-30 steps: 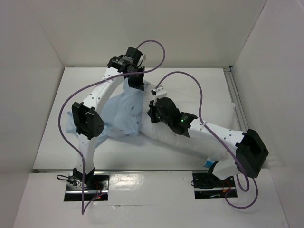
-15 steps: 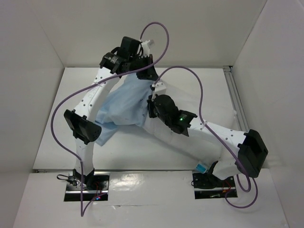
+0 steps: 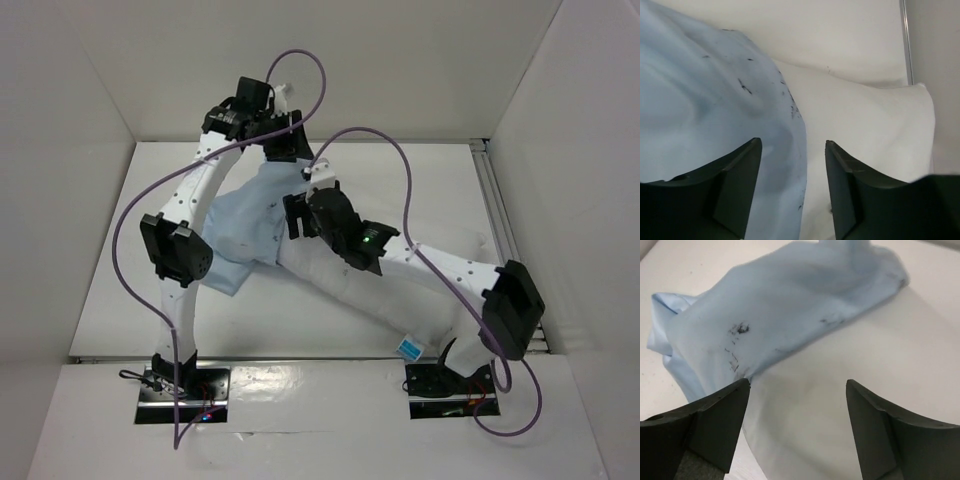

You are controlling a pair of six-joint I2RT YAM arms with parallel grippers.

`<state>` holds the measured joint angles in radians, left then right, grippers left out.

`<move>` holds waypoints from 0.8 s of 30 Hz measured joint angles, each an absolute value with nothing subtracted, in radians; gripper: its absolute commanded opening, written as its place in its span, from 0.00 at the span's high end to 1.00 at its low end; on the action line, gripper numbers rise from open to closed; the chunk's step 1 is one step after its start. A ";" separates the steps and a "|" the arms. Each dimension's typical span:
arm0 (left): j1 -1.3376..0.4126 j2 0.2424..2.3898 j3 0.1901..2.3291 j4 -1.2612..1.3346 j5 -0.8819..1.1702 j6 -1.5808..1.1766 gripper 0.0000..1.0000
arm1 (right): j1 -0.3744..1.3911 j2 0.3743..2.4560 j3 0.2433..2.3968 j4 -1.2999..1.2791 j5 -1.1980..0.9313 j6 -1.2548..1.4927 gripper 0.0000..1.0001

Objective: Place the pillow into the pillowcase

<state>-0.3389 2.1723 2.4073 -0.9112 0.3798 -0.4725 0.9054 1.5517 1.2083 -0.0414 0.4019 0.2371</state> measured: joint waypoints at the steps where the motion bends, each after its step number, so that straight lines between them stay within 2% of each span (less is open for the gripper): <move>1: -0.332 2.159 2.400 -0.914 0.369 -0.467 0.29 | 0.905 1.524 1.208 -0.060 0.402 0.239 0.11; 3: -0.320 2.128 2.389 -0.917 0.344 -0.447 0.28 | 0.905 1.455 1.208 -0.099 0.405 0.244 0.05; 8: -0.309 2.062 2.386 -0.912 0.307 -0.419 0.32 | 0.905 1.246 1.204 -0.207 0.496 0.283 0.05; 13: -0.318 2.061 2.382 -0.915 0.282 -0.416 0.29 | 0.836 1.215 1.263 -0.419 0.638 0.349 0.02; 20: -0.436 2.136 2.394 -0.939 0.078 -0.380 0.29 | 0.406 1.311 1.306 -0.675 0.411 0.431 0.01; 24: -0.524 2.171 2.389 -0.977 -0.043 -0.361 0.28 | 0.303 1.307 1.293 -0.780 0.267 0.485 0.01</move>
<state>-0.5236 2.1708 2.3894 -0.9768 -0.0429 -0.3614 0.3031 1.3071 1.2934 -0.7799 0.2672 0.4847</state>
